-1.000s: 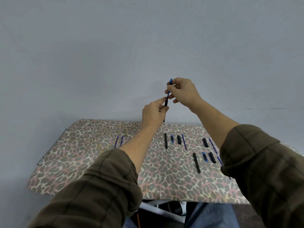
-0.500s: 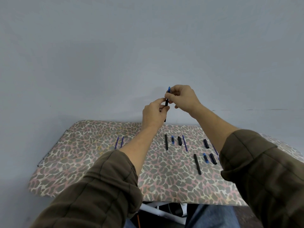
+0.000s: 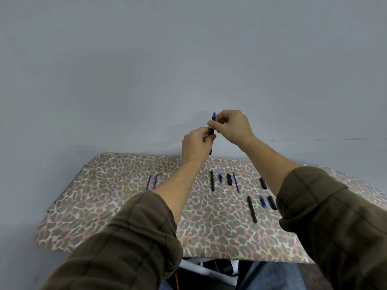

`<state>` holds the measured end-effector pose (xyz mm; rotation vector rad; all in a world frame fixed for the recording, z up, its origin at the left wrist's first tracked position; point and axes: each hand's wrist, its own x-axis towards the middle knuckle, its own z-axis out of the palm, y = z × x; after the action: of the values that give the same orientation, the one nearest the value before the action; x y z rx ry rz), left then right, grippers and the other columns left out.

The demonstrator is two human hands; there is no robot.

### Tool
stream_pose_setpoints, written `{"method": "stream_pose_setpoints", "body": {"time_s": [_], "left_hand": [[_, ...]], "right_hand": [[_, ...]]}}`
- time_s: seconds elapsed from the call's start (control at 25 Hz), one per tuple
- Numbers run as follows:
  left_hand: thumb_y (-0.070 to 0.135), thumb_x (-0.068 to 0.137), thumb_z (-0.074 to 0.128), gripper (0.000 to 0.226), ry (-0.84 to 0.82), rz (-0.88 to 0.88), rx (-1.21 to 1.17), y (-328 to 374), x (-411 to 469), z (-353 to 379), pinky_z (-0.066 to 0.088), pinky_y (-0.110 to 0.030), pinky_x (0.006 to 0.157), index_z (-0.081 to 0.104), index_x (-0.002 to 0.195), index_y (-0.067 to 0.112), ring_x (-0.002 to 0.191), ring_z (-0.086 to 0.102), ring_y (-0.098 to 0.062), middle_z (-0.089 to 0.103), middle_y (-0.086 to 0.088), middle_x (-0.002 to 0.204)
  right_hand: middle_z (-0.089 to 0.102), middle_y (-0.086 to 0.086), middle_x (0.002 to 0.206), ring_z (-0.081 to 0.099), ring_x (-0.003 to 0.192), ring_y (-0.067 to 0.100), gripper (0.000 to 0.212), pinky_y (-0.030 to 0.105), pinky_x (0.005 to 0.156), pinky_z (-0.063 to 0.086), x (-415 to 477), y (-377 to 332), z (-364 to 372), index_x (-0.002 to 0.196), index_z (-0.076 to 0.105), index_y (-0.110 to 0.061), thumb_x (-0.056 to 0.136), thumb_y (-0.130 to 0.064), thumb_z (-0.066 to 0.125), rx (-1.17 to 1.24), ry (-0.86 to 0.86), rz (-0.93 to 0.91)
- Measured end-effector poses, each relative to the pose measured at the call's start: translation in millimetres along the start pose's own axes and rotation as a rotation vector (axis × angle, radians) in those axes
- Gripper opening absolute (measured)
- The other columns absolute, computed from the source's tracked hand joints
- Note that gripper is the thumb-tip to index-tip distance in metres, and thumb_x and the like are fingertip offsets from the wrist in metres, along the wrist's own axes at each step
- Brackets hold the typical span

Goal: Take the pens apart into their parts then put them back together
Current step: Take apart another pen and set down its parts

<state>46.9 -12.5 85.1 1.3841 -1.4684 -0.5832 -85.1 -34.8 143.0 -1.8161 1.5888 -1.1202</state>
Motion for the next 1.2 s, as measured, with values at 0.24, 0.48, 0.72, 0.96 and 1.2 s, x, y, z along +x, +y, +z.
{"method": "stream_pose_setpoints", "body": {"time_s": [0.24, 0.48, 0.72, 0.96, 1.2], "left_hand": [[0.027, 0.093, 0.072, 0.013, 0.001, 0.001, 0.027, -1, 1, -4, 0.056, -0.029, 0.078, 0.076, 0.105, 0.024, 0.084, 0.071, -0.007, 0.078, 0.011, 0.090], [0.026, 0.093, 0.072, 0.017, -0.003, -0.006, 0.042, -2, 3, -9, 0.055, -0.029, 0.080, 0.076, 0.109, 0.022, 0.086, 0.071, -0.011, 0.079, 0.007, 0.096], [0.026, 0.092, 0.073, 0.014, -0.009, -0.013, 0.043, -4, 1, -10, 0.055, -0.027, 0.080, 0.076, 0.105, 0.023, 0.087, 0.072, -0.009, 0.078, 0.008, 0.094], [0.026, 0.093, 0.073, 0.019, -0.020, -0.008, 0.037, -2, 2, -10, 0.057, -0.031, 0.085, 0.076, 0.110, 0.021, 0.089, 0.072, -0.010, 0.079, 0.005, 0.097], [0.025, 0.093, 0.073, 0.016, -0.030, -0.017, 0.030, 0, 1, -9, 0.057, -0.031, 0.086, 0.076, 0.108, 0.020, 0.090, 0.072, -0.010, 0.078, 0.005, 0.097]], "right_hand": [[0.073, -0.005, 0.086, 0.070, 0.078, 0.014, 0.031, 0.028, 0.066, 0.053, 1, -6, 1, 0.098, 0.072, -0.019, 0.084, -0.045, 0.082, 0.026, -0.031, 0.018], [0.076, -0.004, 0.094, 0.074, 0.090, 0.026, 0.012, 0.040, 0.079, 0.059, 2, -13, 0, 0.098, 0.078, -0.016, 0.091, -0.023, 0.071, 0.059, -0.060, -0.024], [0.075, 0.002, 0.090, 0.066, 0.075, 0.014, 0.029, 0.032, 0.069, 0.054, 1, -10, 1, 0.087, 0.072, -0.010, 0.084, -0.037, 0.082, 0.048, -0.024, 0.002], [0.075, -0.007, 0.093, 0.075, 0.091, 0.024, 0.014, 0.025, 0.063, 0.050, 0, -10, -2, 0.099, 0.079, -0.017, 0.091, -0.020, 0.068, 0.125, -0.054, -0.017], [0.076, 0.006, 0.092, 0.065, 0.075, 0.015, 0.027, 0.034, 0.067, 0.055, 3, -9, -1, 0.089, 0.073, -0.008, 0.084, -0.032, 0.083, 0.108, -0.020, 0.005]]}}
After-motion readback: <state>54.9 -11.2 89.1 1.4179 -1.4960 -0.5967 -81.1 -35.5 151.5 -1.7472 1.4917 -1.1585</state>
